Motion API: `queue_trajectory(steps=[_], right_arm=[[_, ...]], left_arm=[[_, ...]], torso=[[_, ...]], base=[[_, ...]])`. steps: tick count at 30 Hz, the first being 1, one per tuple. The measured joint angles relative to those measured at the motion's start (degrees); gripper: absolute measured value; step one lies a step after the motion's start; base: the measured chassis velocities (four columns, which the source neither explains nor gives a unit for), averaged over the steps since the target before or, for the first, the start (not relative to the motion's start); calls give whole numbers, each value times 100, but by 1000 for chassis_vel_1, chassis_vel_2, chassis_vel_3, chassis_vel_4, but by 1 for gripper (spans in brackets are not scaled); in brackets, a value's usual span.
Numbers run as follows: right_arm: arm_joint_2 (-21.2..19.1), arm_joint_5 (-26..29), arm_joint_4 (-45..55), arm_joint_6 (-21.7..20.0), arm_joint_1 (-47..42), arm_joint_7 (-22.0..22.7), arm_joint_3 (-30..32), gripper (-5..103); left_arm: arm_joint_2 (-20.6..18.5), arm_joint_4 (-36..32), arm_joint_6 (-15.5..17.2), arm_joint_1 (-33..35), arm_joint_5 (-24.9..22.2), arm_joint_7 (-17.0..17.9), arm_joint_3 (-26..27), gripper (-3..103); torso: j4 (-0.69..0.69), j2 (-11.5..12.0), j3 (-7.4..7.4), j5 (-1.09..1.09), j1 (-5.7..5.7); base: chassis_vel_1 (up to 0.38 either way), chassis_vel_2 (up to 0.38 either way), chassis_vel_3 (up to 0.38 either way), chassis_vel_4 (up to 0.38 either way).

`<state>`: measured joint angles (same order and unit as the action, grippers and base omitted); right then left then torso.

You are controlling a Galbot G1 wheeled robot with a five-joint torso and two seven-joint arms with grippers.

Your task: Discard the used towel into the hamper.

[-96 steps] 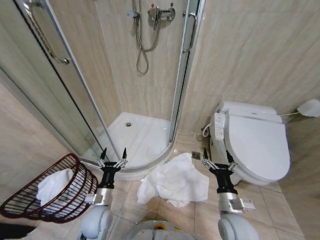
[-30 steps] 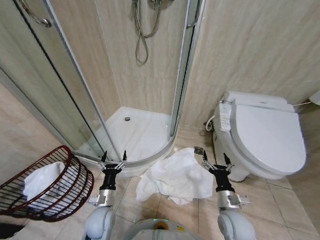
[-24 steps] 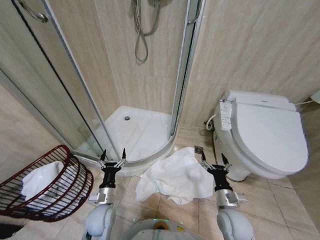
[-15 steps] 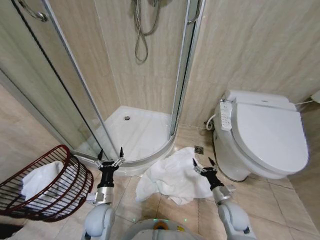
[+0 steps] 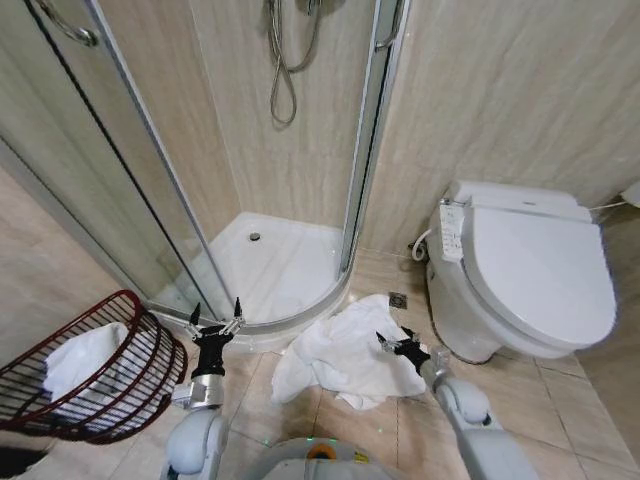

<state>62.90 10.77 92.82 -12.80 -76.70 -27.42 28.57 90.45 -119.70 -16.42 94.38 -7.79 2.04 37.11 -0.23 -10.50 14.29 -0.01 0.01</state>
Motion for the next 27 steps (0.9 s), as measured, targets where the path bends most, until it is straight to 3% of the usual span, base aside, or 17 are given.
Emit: queue_trajectory(steps=[2, 5, 7, 10, 15, 17, 27], right_arm=[[-168, -362, -160, 156, 84, -480, -125, 100], [-258, -534, -393, 344, 270, -739, -316, 100], [-300, -750, -680, 767, 503, -883, -540, 100], [-346, -1096, -918, 1077, 722, -929, -792, 100], [-342, -1679, -1386, 1247, 1138, -1059, -1248, 100], [-300, -1796, -1798, 1583, 1405, -1149, -1454, 100], [25, -2026, -2953, 2026, 2054, -1311, -1578, 100]], left_arm=[[61, 33, 0, -5, 76, -4, -28, 100], [104, 51, -15, 3, 139, -6, -45, 100], [129, 52, -49, 41, 170, -6, -45, 100], [130, 51, -86, 93, 170, -6, -37, 100], [132, 71, -149, 130, 159, -6, -25, 100], [159, 91, -160, 127, 170, -6, -29, 100], [171, 166, -168, 95, 168, -6, 2, 100]], torso=[[-1, -2, 2, 0, 0], [0, -5, 4, 1, 0], [1, -6, 6, 3, 0], [2, -8, 7, 1, 0], [1, -11, 9, 0, 0], [1, -12, 11, 2, 0], [0, -17, 13, 0, 0]], base=[[0, 0, 0, 0], [0, 0, 0, 0], [0, 0, 0, 0], [0, 0, 0, 0], [0, 0, 0, 0], [0, 0, 0, 0], [0, 0, 0, 0]])
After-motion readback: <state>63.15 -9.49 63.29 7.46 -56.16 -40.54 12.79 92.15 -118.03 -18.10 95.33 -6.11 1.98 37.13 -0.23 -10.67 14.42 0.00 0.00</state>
